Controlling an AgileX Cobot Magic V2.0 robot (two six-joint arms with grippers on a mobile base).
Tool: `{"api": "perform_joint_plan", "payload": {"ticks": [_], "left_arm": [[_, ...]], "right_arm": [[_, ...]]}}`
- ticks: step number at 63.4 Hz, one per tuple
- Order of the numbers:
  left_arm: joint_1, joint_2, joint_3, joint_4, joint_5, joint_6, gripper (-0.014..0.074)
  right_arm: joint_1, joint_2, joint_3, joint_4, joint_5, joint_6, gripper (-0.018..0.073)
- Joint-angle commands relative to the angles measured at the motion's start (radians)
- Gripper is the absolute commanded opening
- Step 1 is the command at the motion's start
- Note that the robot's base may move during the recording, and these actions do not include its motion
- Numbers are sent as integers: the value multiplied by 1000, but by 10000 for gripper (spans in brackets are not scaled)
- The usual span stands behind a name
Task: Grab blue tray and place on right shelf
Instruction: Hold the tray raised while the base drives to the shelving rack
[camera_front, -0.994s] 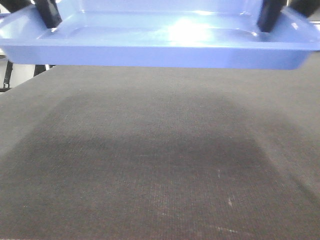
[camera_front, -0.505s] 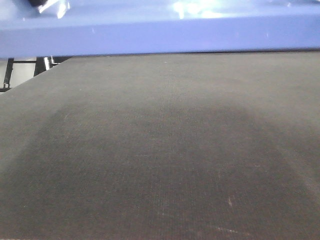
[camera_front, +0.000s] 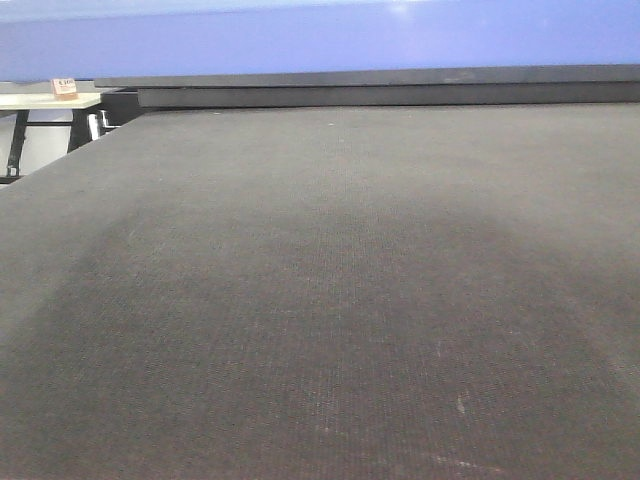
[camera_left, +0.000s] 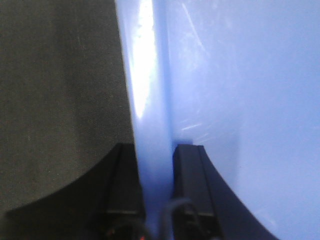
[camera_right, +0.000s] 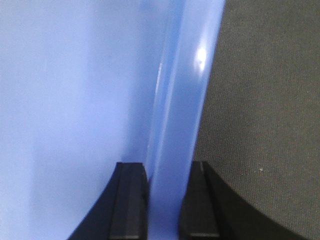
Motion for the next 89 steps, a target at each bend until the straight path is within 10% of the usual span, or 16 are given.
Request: {"api": "perform_joint_plan", "payload": {"ticks": [1,89], "left_arm": [[-7,-29,-27,73,69,30,-48],[-7,-29,-27,70,69,30,-48]], "right_arm": [[-9,-29,-31,-66,-69,-14,68],[-9,-24,-31,-66,-69,-14,68]]}}
